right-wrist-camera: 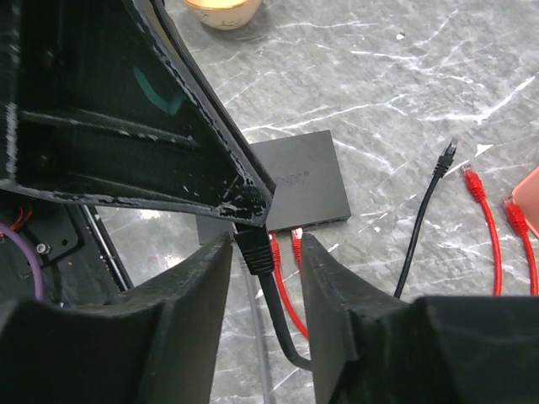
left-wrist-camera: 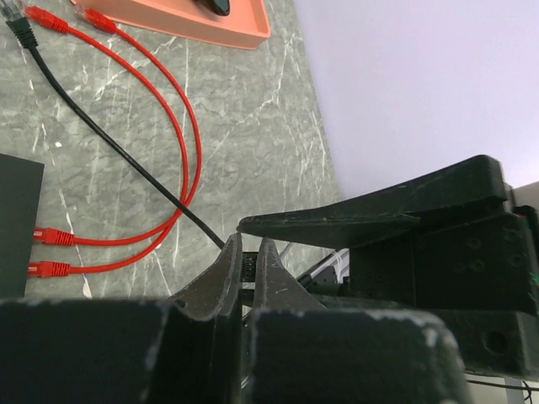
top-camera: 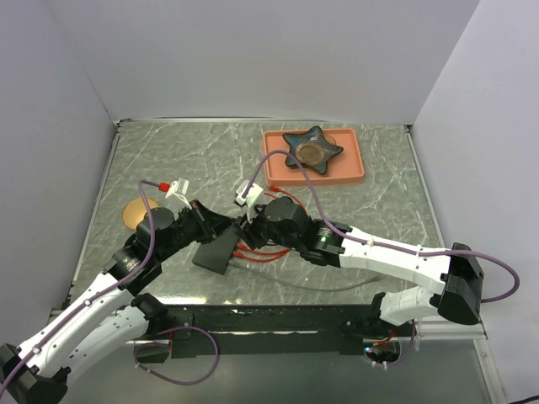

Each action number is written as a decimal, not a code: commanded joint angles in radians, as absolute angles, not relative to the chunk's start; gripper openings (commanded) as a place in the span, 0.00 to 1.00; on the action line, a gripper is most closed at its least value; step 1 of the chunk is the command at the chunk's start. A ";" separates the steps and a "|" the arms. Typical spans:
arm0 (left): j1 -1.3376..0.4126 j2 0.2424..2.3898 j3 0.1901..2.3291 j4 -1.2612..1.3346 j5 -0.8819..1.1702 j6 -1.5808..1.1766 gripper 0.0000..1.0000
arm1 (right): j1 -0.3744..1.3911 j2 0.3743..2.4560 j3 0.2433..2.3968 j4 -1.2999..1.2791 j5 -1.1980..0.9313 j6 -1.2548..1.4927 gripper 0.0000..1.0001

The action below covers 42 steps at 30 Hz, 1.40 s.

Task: Insert the plug into the switch port

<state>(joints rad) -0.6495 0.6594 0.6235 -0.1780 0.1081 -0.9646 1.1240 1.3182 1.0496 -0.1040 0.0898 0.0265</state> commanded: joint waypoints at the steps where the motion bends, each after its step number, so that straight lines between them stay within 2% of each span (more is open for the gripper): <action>1: -0.652 0.672 0.667 -0.152 0.132 -0.977 0.01 | 1.129 1.267 1.058 -0.048 0.118 0.026 0.47; 5: -0.652 0.660 0.667 -0.156 0.124 -0.980 0.01 | 1.132 1.259 1.052 -0.043 0.124 0.023 0.42; 6: -0.652 0.652 0.667 -0.158 0.124 -0.982 0.01 | 1.132 1.264 1.052 -0.046 0.121 0.021 0.34; 9: -0.652 0.643 0.669 -0.164 0.120 -0.983 0.01 | 1.131 1.276 1.060 -0.055 0.107 0.017 0.19; 11: -0.652 0.638 0.670 -0.169 0.117 -0.982 0.01 | 1.134 1.288 1.068 -0.061 0.103 0.015 0.19; 15: -0.652 0.634 0.670 -0.172 0.109 -0.982 0.01 | 1.135 1.292 1.072 -0.069 0.097 0.012 0.32; 17: -0.652 0.632 0.670 -0.172 0.107 -0.983 0.01 | 1.135 1.289 1.071 -0.063 0.100 0.014 0.34; 25: -0.652 0.629 0.673 -0.173 0.117 -0.982 0.01 | 1.138 1.296 1.065 -0.052 0.109 0.017 0.32; 31: -0.652 0.626 0.673 -0.170 0.129 -0.982 0.01 | 1.138 1.313 1.080 -0.057 0.112 0.021 0.36; 34: -0.652 0.623 0.676 -0.176 0.127 -0.982 0.01 | 1.138 1.316 1.080 -0.055 0.115 0.025 0.32; 38: -0.652 0.620 0.676 -0.183 0.123 -0.977 0.01 | 1.138 1.319 1.083 -0.057 0.127 0.034 0.15; 42: -0.652 0.626 0.680 -0.195 0.114 -0.970 0.04 | 1.140 1.301 1.071 -0.043 0.149 0.038 0.07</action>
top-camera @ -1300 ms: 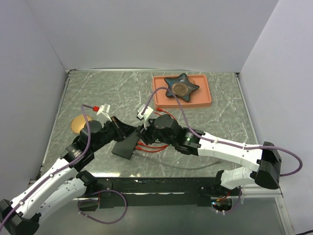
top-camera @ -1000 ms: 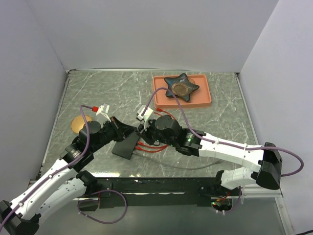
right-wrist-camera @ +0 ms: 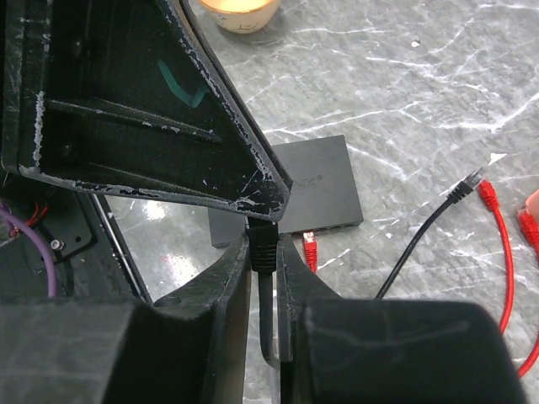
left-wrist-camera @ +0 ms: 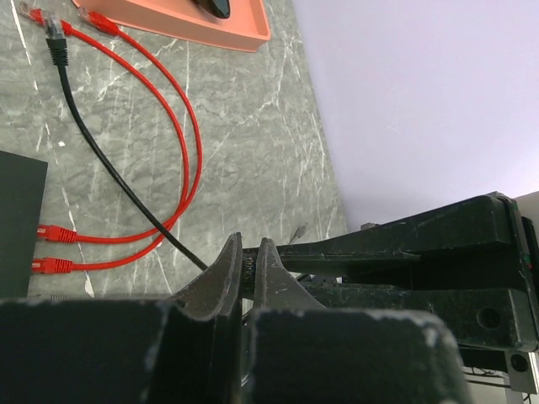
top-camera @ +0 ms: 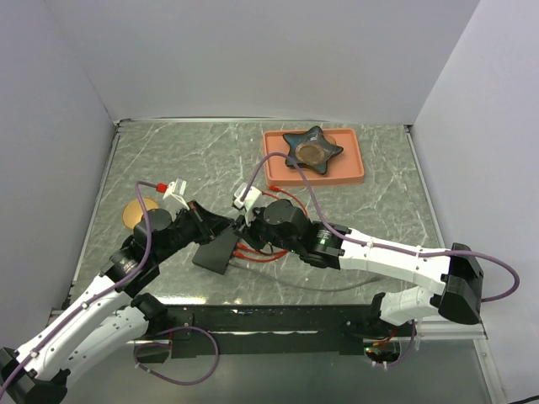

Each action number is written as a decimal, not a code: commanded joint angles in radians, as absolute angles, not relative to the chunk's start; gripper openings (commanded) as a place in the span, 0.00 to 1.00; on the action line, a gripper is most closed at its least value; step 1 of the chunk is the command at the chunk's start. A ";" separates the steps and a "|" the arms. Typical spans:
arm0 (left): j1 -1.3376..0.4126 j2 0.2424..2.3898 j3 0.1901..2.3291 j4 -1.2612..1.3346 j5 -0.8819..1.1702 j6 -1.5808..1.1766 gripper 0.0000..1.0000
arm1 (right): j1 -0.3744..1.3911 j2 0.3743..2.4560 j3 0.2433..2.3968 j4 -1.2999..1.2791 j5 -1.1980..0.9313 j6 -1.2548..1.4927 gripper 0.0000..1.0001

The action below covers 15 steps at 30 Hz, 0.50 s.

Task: Insert the plug into the switch port

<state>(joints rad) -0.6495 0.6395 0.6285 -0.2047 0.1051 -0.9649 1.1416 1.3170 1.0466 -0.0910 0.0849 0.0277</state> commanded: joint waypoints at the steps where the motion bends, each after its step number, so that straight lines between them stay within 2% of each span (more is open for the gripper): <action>1: -0.652 0.624 0.680 -0.195 0.112 -0.969 0.06 | 1.138 1.296 1.071 -0.046 0.153 0.038 0.04; 3: -0.652 0.626 0.680 -0.201 0.103 -0.963 0.18 | 1.138 1.296 1.074 -0.055 0.158 0.029 0.03; 4: -0.650 0.624 0.680 -0.202 0.101 -0.962 0.28 | 1.137 1.295 1.074 -0.064 0.161 0.028 0.01; 5: -0.652 0.618 0.678 -0.202 0.101 -0.957 0.46 | 1.138 1.295 1.074 -0.069 0.163 0.025 0.01; 7: -0.650 0.611 0.681 -0.221 0.084 -0.951 0.64 | 1.138 1.292 1.069 -0.078 0.169 0.017 0.00; 8: -0.652 0.600 0.683 -0.230 0.072 -0.951 0.78 | 1.138 1.290 1.065 -0.083 0.178 0.017 0.00; 11: -0.652 0.569 0.696 -0.290 0.011 -0.948 0.93 | 1.137 1.276 1.058 -0.122 0.231 0.008 0.00; 15: -0.650 0.526 0.696 -0.353 -0.073 -0.946 0.99 | 1.138 1.171 1.017 -0.190 0.371 0.009 0.00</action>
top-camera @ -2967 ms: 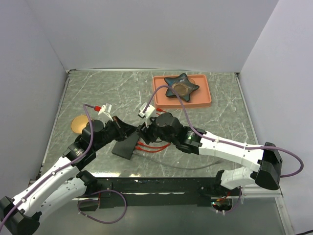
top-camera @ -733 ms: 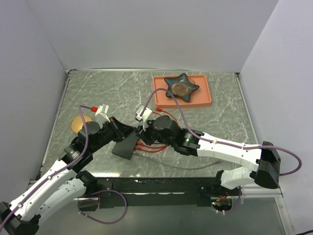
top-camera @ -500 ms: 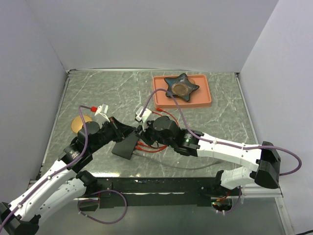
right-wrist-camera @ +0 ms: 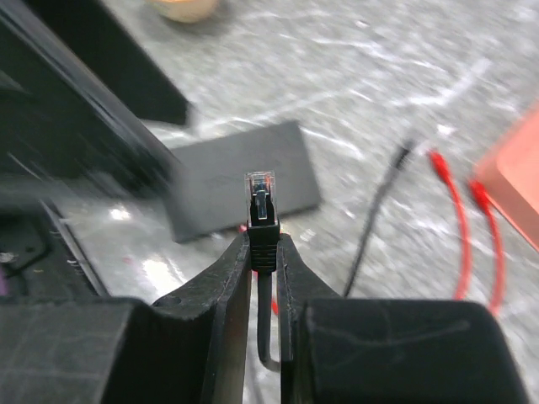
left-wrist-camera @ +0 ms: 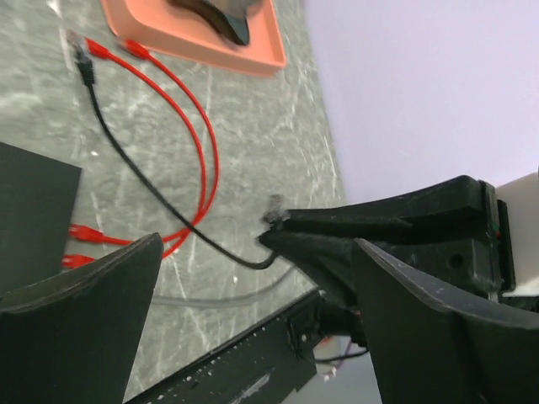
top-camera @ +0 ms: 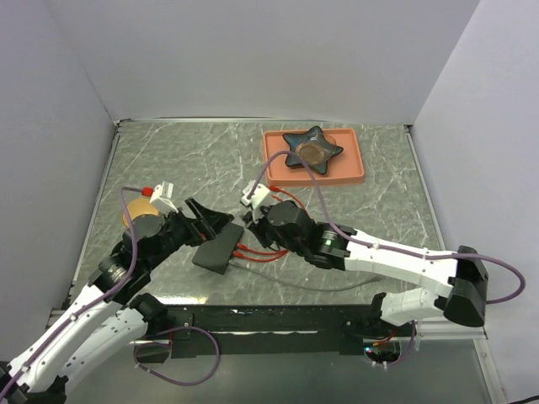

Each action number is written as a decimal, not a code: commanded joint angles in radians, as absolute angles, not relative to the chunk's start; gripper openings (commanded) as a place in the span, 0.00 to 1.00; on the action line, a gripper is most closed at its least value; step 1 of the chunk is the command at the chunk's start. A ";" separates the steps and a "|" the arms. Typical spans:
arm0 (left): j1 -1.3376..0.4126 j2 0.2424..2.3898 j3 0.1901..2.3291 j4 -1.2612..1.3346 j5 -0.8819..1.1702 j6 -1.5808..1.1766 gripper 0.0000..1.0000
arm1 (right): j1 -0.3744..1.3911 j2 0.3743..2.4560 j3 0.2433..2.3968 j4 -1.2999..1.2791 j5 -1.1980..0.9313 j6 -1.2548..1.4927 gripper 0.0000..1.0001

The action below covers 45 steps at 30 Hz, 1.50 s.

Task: Insert the plug into the switch port

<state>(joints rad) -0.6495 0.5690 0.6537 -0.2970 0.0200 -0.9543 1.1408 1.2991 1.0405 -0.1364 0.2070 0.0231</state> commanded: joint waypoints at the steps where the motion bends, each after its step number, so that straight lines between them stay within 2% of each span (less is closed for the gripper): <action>1: -0.652 0.520 0.693 -0.362 -0.093 -0.946 0.99 | 1.137 1.143 1.005 -0.201 0.411 -0.021 0.00; 7: -0.652 0.518 0.687 -0.370 -0.126 -0.939 0.96 | 1.137 0.911 0.899 -0.285 0.793 0.027 0.00; 14: -0.652 0.591 0.680 -0.344 -0.123 -0.925 0.96 | 1.138 0.778 0.782 -0.193 0.862 0.026 0.00; 19: -0.652 0.658 0.655 -0.307 -0.127 -0.916 0.96 | 1.138 0.949 0.811 -0.250 0.856 0.040 0.00; 30: -0.598 0.771 0.549 -0.200 -0.161 -0.839 0.96 | 1.129 1.567 1.006 -0.328 0.462 0.057 0.00; 37: -0.352 0.900 0.397 -0.035 0.032 -0.784 0.96 | 1.115 1.669 1.077 -0.265 0.374 0.014 0.00; 45: -0.246 0.946 0.305 0.089 0.076 -0.798 0.96 | 1.072 1.724 1.120 -0.222 0.275 -0.061 0.00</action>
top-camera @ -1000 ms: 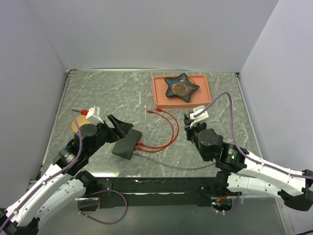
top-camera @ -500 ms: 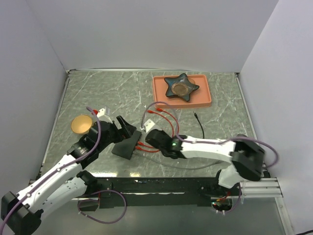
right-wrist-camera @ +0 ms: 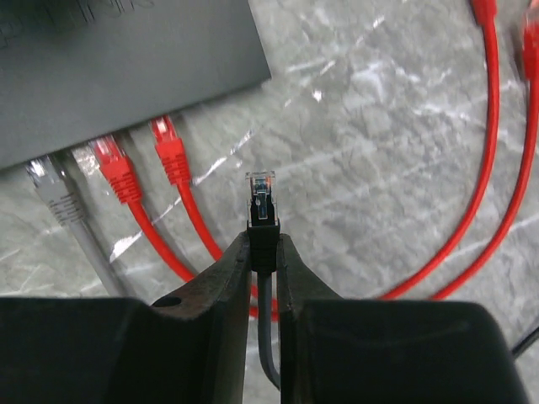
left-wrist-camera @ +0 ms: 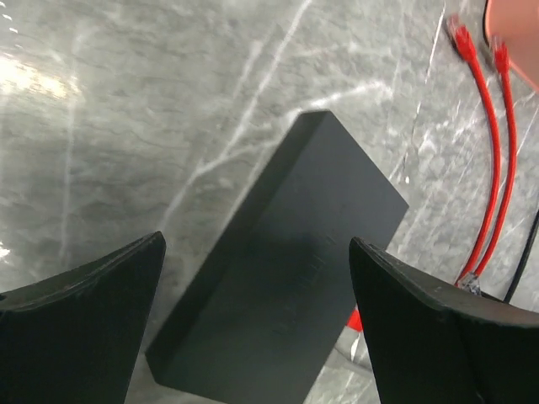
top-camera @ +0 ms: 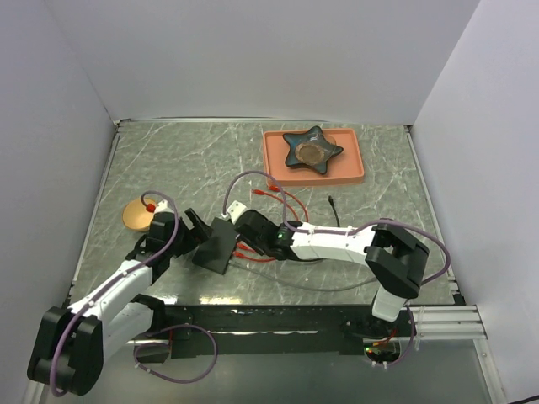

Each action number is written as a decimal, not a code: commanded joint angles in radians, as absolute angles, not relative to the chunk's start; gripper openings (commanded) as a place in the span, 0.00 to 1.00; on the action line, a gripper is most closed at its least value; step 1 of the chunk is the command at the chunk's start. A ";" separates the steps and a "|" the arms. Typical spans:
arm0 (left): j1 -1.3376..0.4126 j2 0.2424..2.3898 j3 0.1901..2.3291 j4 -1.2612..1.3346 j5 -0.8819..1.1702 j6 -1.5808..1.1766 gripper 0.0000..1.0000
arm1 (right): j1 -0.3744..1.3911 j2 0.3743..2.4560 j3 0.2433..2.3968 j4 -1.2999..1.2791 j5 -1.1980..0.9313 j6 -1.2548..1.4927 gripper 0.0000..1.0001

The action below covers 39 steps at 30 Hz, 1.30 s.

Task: Insert the plug into the switch port

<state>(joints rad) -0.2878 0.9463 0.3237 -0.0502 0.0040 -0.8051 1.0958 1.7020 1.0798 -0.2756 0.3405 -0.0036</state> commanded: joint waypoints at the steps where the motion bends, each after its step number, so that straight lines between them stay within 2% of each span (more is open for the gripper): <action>1: -0.239 0.940 0.302 0.089 0.072 -0.802 0.96 | 1.068 1.730 1.121 -0.222 0.269 -0.067 0.00; 9: -0.229 0.945 0.264 0.184 0.124 -0.804 0.96 | 1.017 1.740 1.094 -0.175 0.098 -0.123 0.00; 21: -0.229 1.141 0.273 0.336 0.222 -0.793 0.99 | 0.971 1.804 1.158 -0.213 0.029 -0.143 0.00; 29: -0.230 1.115 0.265 0.319 0.227 -0.785 0.97 | 0.968 1.839 1.172 -0.261 0.015 -0.114 0.00; 39: -0.230 1.167 0.275 0.350 0.328 -0.756 0.88 | 0.968 1.842 1.181 -0.267 0.026 -0.097 0.00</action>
